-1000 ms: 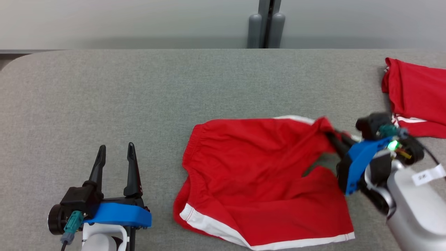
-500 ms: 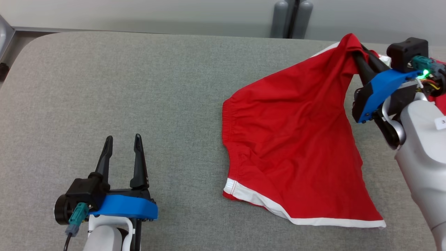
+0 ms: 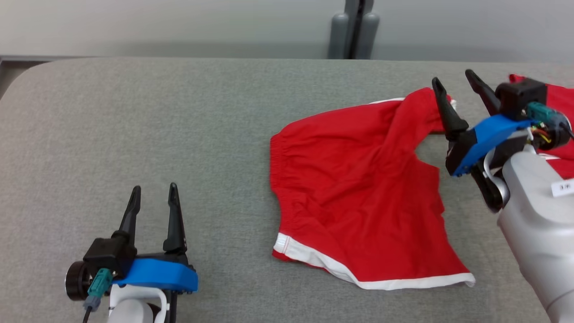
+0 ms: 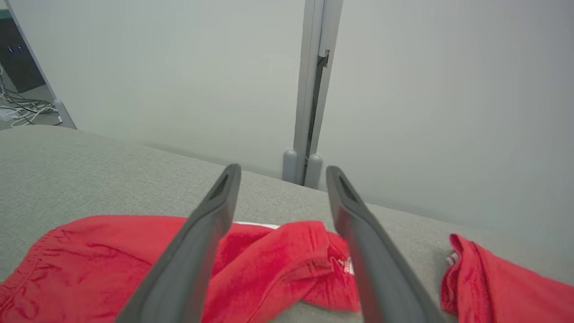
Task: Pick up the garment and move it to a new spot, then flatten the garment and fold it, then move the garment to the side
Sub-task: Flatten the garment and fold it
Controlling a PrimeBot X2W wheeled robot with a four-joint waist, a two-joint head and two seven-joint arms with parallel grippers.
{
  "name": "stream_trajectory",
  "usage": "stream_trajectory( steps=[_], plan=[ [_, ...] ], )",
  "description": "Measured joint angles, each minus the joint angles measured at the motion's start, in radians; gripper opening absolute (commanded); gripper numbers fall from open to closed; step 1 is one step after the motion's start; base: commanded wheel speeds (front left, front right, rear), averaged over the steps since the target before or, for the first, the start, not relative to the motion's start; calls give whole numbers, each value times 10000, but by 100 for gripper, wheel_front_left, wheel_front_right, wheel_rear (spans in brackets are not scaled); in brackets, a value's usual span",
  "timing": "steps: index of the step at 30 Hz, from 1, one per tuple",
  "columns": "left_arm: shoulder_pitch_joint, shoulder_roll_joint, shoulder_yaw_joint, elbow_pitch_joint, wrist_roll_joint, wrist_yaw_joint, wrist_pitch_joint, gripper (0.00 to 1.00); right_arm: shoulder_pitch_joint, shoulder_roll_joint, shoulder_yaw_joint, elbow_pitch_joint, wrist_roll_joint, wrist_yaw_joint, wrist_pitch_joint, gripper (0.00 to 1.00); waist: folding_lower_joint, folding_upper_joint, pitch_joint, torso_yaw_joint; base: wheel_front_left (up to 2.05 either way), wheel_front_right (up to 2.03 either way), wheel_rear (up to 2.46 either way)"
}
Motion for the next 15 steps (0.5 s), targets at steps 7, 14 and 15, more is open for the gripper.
stream_trajectory(
  steps=[7,14,15],
  plan=[
    [411,44,374,-23,249,-119,0,100,1925,-234,-1101,-2652,-46,0,-77,100,-1,-1,-385,-654,0,0,0],
    [601,61,499,-23,464,-203,0,100,4616,360,-2382,-5208,-516,0,-79,100,-1,0,-636,-1003,0,0,0],
    [622,67,510,-6,472,-211,0,100,4978,464,-2531,-5490,-589,0,-79,100,0,0,-670,-1022,0,0,0]
  ],
)
